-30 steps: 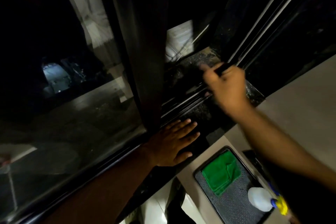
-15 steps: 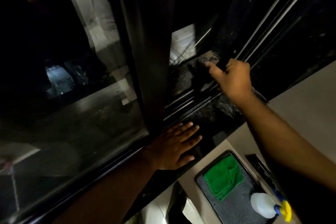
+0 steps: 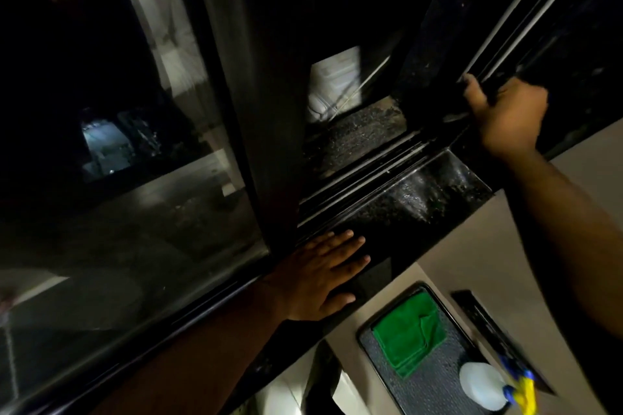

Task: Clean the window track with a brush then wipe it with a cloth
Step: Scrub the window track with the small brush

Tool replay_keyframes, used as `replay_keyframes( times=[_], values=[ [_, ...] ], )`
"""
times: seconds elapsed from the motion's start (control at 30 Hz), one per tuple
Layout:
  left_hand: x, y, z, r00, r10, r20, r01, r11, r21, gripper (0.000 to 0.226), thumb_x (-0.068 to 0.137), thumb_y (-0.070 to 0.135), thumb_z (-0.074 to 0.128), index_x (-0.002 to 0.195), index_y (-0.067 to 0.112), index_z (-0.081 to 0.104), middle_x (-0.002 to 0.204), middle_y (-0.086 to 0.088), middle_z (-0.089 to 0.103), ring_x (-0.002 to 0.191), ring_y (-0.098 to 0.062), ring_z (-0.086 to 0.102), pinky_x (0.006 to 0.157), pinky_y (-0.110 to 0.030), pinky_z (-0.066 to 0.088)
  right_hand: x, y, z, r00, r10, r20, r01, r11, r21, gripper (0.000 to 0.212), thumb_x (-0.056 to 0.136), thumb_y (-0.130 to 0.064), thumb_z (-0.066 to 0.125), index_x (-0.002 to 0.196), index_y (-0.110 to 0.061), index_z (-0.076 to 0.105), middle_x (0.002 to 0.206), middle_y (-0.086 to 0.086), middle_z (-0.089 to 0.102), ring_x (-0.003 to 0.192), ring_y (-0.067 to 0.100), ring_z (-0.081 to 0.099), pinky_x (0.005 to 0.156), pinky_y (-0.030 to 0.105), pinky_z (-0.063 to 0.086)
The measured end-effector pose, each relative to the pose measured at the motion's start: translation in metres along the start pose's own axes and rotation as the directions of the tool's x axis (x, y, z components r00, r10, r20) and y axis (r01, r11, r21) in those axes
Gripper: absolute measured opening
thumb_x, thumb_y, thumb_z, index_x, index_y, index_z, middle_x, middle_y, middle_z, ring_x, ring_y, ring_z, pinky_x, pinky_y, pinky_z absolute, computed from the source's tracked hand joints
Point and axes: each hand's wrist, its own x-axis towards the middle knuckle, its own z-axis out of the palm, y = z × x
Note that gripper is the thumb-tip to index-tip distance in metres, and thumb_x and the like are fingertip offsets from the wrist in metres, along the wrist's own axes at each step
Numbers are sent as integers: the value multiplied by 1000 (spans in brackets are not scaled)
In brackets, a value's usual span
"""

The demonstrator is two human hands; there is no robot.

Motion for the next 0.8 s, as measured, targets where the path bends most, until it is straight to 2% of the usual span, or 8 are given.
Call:
replay_keyframes(
  times=[0.1,0.17,0.23,0.37,0.43,0.53,0.7,0.8],
  values=[
    [-1,1,0,1000,5,-18,-5,1000,-6,64,97,53,34,152,22,26,162,-7,17,151,-26,9,122,-45,14,-13,-8,12,965,-111,239,149,978,-149,40,91,-41,55,77,-3,59,68,25,59,71,42,63,58,41,43],
    [-2,1,1,1000,1,-12,-1,1000,-14,64,97,53,35,152,23,26,162,-7,17,150,-26,10,121,-46,15,-28,-17,27,927,-118,355,125,992,3,37,90,-39,59,66,-11,53,63,16,56,64,32,62,53,33,41],
    [-1,0,1,1000,2,-10,-2,1000,-20,64,97,53,34,153,23,24,163,-6,15,151,-25,9,122,-45,14,-25,-19,26,966,-45,253,-6,980,197,47,87,-44,62,53,-17,43,50,8,51,47,13,54,44,21,38],
    [0,0,0,1000,6,-15,-6,1000,-9,64,96,53,33,152,22,27,162,-7,17,151,-25,10,122,-45,11,-16,-10,8,994,96,50,-97,995,11,53,88,-52,55,53,-17,36,47,1,40,43,13,38,47,23,31],
    [-1,0,1,1000,2,-1,-2,1000,-17,64,97,54,32,152,23,25,163,-6,15,151,-24,8,122,-46,12,-37,-18,19,975,134,176,-152,984,91,38,85,-45,63,66,-14,52,61,6,54,54,18,51,52,31,39],
    [0,0,2,1000,3,15,-2,1000,-31,64,97,54,29,153,23,22,163,-5,12,151,-24,5,121,-46,14,-73,-50,31,885,82,459,-222,940,260,22,77,-29,73,63,-23,58,58,-6,61,50,8,56,47,22,45],
    [-1,0,-1,1000,8,-6,-9,1000,-23,64,97,53,32,153,22,24,163,-7,14,151,-25,8,121,-47,14,-46,-61,4,846,70,529,-362,803,473,26,84,-20,57,59,-16,57,38,2,59,33,15,58,31,19,43],
    [-2,0,-1,1000,6,-21,-6,1000,-25,64,97,53,34,152,22,25,162,-7,16,150,-25,10,121,-47,14,-46,-55,7,819,-30,573,-268,863,429,28,87,-20,57,60,-18,53,44,2,58,37,14,58,35,22,43]
  ],
)
